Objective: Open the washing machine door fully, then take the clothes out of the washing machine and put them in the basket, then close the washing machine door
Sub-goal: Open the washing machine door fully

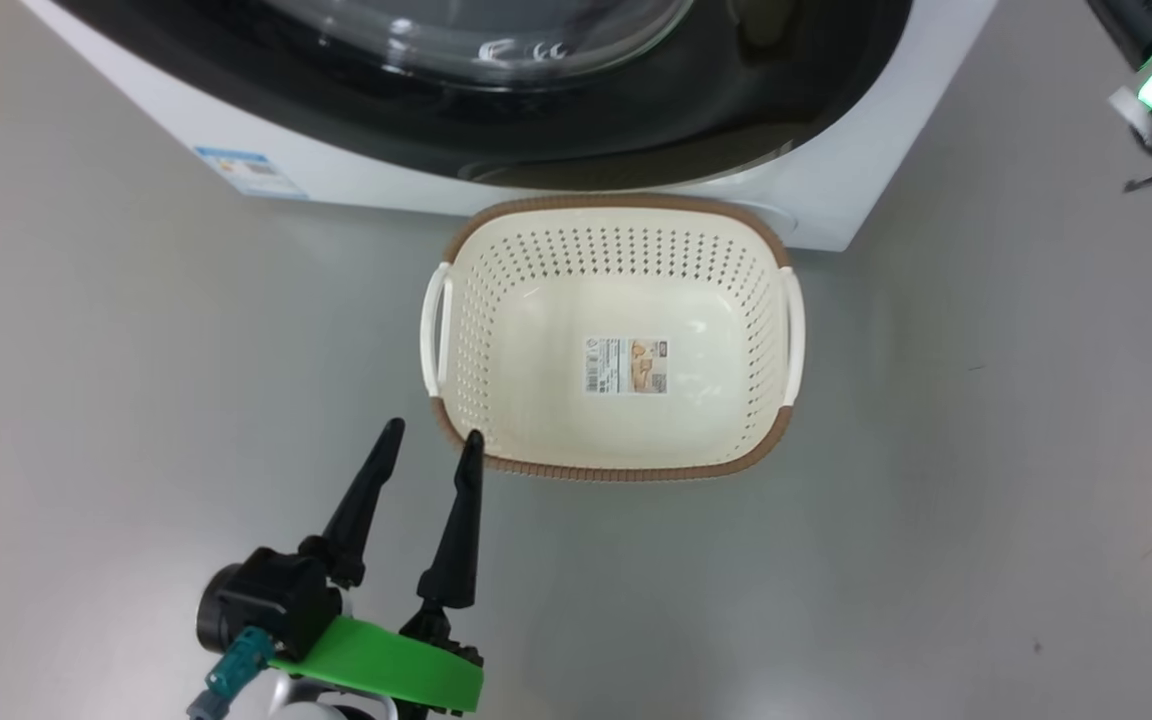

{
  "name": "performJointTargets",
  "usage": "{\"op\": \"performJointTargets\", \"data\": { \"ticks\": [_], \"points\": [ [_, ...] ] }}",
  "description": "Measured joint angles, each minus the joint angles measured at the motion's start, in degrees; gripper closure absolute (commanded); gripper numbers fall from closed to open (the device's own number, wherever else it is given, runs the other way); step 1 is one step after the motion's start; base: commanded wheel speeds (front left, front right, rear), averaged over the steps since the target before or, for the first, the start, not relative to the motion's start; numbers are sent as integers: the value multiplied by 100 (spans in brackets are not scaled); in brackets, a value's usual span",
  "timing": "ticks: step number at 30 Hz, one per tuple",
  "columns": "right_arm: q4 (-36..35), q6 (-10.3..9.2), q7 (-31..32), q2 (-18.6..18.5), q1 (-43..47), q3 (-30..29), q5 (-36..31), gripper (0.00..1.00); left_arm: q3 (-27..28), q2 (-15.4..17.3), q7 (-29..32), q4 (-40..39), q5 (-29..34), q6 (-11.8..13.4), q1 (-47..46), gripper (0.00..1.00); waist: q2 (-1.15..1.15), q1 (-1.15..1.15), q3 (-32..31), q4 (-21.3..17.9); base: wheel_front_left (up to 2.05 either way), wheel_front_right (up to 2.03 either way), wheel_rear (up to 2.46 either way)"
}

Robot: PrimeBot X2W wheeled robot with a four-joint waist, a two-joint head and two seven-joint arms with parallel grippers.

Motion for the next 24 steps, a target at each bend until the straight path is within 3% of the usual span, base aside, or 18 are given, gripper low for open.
{"op": "performJointTargets", "data": {
  "ticks": [13, 24],
  "points": [
    [695, 0, 1268, 279, -699, -300, 271, 100, -219, -8, 0, -5, -125, 1, -143, 0, 0, 0, 373, 248, 0, 0, 0],
    [1031, 0, 1474, 402, -1055, -441, -22, 100, -324, -11, 0, -18, -240, 1, -237, 0, 0, 0, 541, 387, 0, 0, 0]
  ]
}}
